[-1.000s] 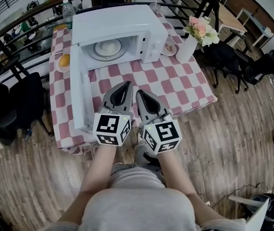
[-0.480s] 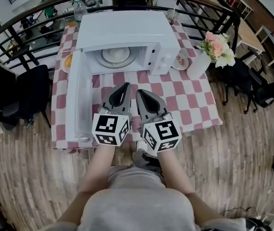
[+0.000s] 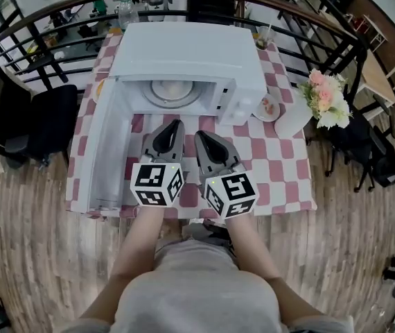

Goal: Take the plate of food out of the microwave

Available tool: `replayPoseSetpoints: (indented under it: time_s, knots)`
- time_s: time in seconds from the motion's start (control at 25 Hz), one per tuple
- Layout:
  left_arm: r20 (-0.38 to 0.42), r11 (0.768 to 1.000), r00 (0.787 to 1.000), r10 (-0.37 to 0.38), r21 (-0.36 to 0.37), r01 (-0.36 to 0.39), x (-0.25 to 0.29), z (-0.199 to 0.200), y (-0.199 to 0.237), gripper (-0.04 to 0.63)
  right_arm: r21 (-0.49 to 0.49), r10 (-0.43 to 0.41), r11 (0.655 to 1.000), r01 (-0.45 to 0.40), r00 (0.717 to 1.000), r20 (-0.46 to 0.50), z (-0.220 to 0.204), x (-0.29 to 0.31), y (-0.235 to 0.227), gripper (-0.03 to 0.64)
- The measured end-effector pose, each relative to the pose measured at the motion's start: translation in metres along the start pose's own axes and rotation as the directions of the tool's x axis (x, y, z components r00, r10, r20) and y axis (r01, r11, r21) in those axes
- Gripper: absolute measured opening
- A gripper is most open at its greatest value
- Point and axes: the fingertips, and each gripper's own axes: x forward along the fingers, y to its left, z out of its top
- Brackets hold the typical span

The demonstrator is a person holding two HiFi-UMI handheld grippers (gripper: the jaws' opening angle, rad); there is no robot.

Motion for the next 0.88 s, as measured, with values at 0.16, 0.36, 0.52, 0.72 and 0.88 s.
replayPoseSetpoints:
  time_s: [0.16,0.36,0.52,0.72,0.88]
  knots:
    - [-0.001,0.995,0.997,0.079,-0.055,-0.079,0.014,-0.004,0.008,0.005,-0.009,0.048,0.999,-0.048,0.999,-0.016,-0.001,0.006,-0.014,0.023]
    - [-0.035,0.98,0.991,0.13,-0.145,-0.134,0.026,-0.021,0.014,0.089,0.0,0.105,0.994,-0.105,0.994,-0.036,-0.008,0.011,-0.027,0.023]
    - [-0.082,0.954,0.989,0.127,-0.262,-0.144,0.029,-0.036,0.019,0.181,0.015,0.137,0.991,-0.136,0.99,-0.042,-0.014,0.014,-0.028,0.023]
    - [-0.113,0.92,0.986,0.123,-0.361,-0.156,0.029,-0.046,0.026,0.311,0.037,0.156,0.987,-0.154,0.987,-0.039,-0.016,0.017,-0.025,0.023]
    - [-0.103,0.852,0.99,0.101,-0.505,-0.14,0.035,-0.054,0.037,0.327,0.049,0.151,0.988,-0.149,0.987,-0.05,-0.021,0.021,-0.028,0.023]
